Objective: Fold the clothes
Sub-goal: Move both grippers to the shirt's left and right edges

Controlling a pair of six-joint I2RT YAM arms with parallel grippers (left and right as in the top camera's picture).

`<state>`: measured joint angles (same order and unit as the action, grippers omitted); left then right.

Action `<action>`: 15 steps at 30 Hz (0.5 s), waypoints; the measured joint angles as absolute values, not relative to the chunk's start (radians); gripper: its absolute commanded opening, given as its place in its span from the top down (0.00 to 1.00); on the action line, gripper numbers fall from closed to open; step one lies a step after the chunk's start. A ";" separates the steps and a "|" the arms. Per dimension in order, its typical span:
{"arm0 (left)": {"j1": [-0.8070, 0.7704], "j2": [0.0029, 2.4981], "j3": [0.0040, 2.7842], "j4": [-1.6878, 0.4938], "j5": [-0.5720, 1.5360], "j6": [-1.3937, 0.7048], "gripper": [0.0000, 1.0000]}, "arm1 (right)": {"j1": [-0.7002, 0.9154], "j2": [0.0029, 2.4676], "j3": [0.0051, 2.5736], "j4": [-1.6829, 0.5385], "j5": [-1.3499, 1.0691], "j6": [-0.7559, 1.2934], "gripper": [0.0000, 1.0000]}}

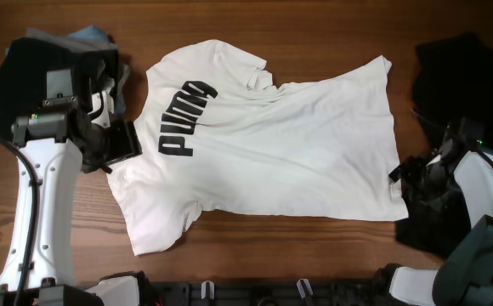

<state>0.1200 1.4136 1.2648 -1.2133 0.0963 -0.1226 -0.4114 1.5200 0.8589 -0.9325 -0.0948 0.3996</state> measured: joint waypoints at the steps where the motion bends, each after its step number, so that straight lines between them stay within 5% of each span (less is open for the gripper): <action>1: 0.134 1.414 1.243 -1.190 0.080 -0.136 0.42 | -0.411 1.520 0.861 -0.922 -0.117 0.377 0.36; 4: 0.185 1.413 1.163 -1.086 0.056 -0.146 0.51 | -0.414 1.520 0.863 -0.841 -0.297 0.242 0.51; 5: 0.201 1.414 1.134 -1.052 0.049 -0.149 0.60 | -0.413 1.520 0.865 -0.827 -0.369 0.194 0.66; 8: 0.218 1.414 1.079 -0.967 0.045 -0.152 0.80 | -0.411 1.520 0.866 -0.806 -0.514 0.117 0.85; 10: 0.218 1.414 1.056 -0.930 0.046 -0.141 0.94 | -0.392 1.520 0.867 -0.789 -0.570 0.088 0.88; 15: 0.218 1.478 1.052 -0.833 0.046 -0.120 0.96 | -0.281 1.520 0.851 -0.731 -0.579 0.140 0.87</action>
